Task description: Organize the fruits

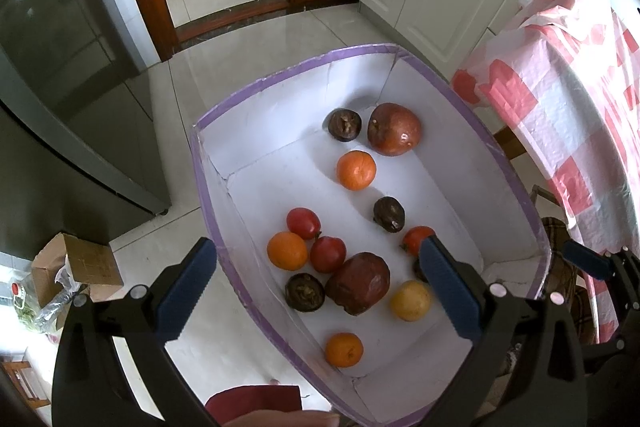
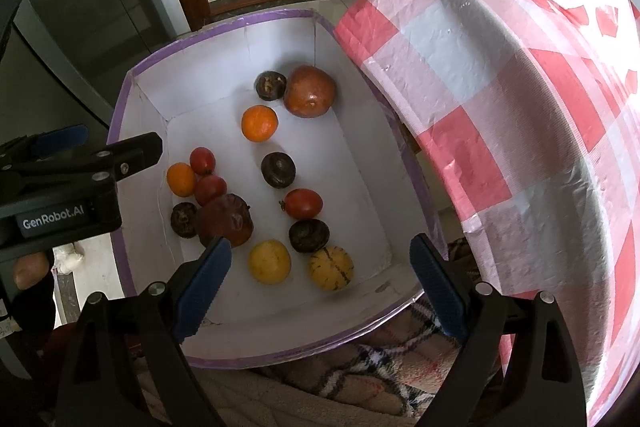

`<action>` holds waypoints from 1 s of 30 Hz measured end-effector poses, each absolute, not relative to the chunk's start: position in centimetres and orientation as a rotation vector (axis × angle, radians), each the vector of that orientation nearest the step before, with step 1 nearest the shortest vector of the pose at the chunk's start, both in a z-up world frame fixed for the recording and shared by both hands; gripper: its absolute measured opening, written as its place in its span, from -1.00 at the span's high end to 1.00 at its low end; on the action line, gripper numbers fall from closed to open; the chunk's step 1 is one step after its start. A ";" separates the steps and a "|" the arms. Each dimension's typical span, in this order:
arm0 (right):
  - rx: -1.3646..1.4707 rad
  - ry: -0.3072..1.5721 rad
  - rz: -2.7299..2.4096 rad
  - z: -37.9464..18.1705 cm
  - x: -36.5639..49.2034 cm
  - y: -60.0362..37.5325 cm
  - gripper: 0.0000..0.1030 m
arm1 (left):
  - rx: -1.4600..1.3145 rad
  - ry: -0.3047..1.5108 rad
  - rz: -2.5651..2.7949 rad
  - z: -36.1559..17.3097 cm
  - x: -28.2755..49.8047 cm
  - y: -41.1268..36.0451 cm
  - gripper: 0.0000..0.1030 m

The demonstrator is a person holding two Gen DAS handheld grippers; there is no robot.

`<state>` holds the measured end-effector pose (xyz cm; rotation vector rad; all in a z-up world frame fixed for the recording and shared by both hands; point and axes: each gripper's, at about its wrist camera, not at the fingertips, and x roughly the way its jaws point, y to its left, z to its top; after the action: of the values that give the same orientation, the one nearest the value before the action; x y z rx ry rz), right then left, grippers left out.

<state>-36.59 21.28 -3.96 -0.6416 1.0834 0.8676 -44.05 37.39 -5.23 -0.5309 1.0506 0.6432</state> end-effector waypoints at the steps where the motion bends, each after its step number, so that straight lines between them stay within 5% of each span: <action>1: -0.642 1.085 0.868 -4.0 -36.6 21.2 -0.71 | -0.532 1.052 0.642 -5.3 -44.0 37.6 -0.97; 30: -0.654 1.102 0.880 -4.6 -36.8 20.7 -0.71 | -0.538 1.060 0.636 -5.4 -43.9 38.0 -0.97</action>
<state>-36.75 20.67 -4.58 -0.6544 1.1018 0.8800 -43.91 37.98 -5.43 -0.5375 1.0601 0.6361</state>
